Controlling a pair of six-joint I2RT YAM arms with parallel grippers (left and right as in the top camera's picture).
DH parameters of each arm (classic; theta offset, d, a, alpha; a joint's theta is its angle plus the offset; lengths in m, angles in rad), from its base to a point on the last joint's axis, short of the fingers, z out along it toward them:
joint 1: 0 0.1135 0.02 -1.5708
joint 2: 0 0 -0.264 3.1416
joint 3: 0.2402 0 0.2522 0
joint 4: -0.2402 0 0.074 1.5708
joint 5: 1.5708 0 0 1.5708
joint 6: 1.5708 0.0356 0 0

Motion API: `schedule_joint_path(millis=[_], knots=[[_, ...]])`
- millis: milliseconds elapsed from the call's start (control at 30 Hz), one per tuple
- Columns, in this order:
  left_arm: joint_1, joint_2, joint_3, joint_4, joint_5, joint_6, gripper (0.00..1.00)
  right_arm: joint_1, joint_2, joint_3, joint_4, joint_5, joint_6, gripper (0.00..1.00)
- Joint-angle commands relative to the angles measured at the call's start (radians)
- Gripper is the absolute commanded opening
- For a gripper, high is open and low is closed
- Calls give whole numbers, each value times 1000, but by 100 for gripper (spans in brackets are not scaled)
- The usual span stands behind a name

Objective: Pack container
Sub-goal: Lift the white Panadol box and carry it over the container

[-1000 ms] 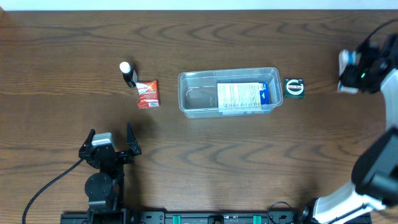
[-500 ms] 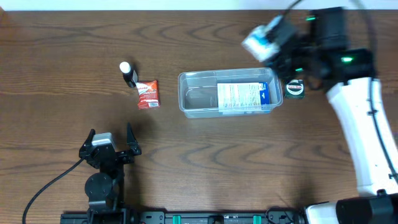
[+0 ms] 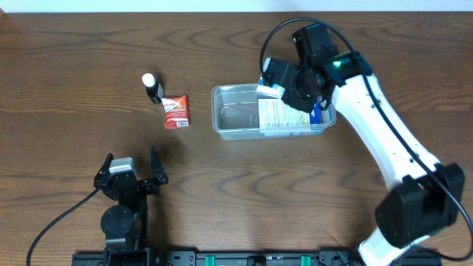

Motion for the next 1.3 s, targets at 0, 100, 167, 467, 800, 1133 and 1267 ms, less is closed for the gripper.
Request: schedule_joint_path(millis=[0,100,167,467,800,1133,1267], knots=[[-4,-6,-30,-20,-5,18,98,-9,44,0,-2,99,-60,41],[-4,-6,-30,-20,-5,18,98,-14,72,0,-2,100,-64,43],[-4,-6,-30,-20,-5,18,98,-17,86,0,-7,102,-82,43],[-4,-6,-30,-20,-5,18,98,-52,114,-22,-17,108,-85,46],[-4,-6,-30,-20,-5,18,98,-94,118,-90,58,73,-86,48],[-4,-6,-30,-20,-5,18,98,-61,113,-96,50,65,-23,41],[-4,-6,-30,-20,-5,18,98,-26,104,-95,40,66,119,27]])
